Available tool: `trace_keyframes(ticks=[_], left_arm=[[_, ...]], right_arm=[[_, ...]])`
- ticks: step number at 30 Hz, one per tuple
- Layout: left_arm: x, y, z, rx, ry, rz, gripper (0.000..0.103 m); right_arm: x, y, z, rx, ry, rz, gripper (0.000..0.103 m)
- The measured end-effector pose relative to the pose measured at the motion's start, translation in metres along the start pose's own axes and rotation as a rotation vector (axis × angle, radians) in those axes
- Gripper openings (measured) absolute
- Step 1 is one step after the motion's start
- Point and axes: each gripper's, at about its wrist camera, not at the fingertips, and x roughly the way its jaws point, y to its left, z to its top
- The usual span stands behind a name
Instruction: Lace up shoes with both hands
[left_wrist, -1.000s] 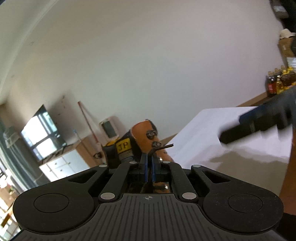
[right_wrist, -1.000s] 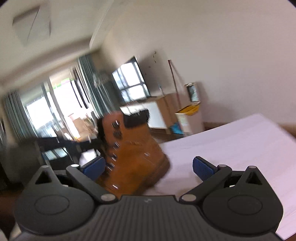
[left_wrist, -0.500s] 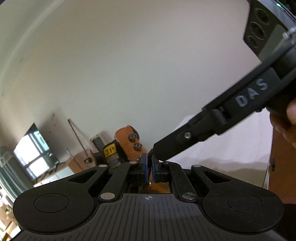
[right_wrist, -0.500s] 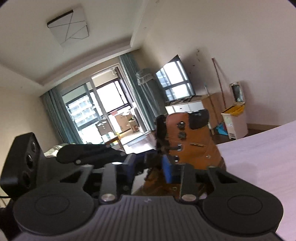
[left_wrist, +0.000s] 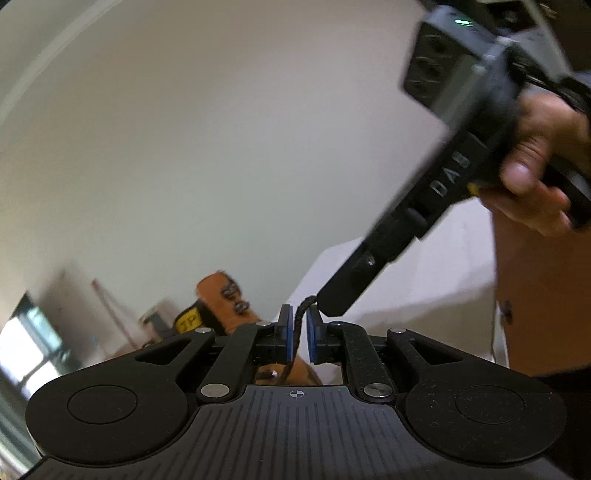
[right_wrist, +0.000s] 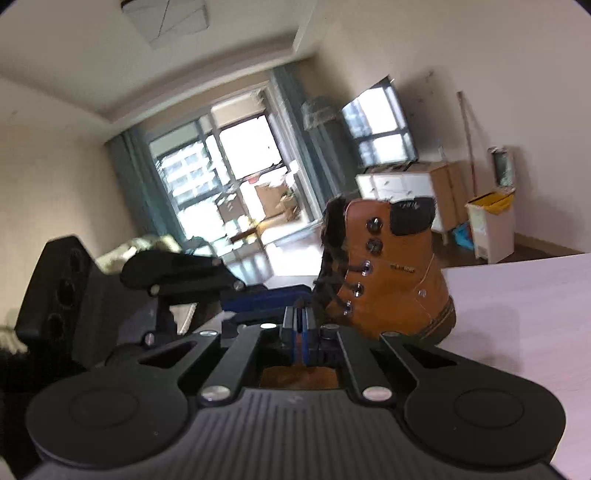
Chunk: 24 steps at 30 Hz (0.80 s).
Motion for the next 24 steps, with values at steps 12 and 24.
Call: trace_keyframes(ticks=[12, 24], left_arm=[[0.0, -0.011, -0.007, 0.084, -0.009, -0.068, 0.008], [-0.002, -0.007, 0.002, 0.081, -0.029, -0.098, 0.003]], right_arm=[[-0.007, -0.008, 0.005, -0.043, 0.051, 0.026, 0.003], [-0.013, -0.01, 0.003, -0.015, 0.068, 0.088, 0.003]])
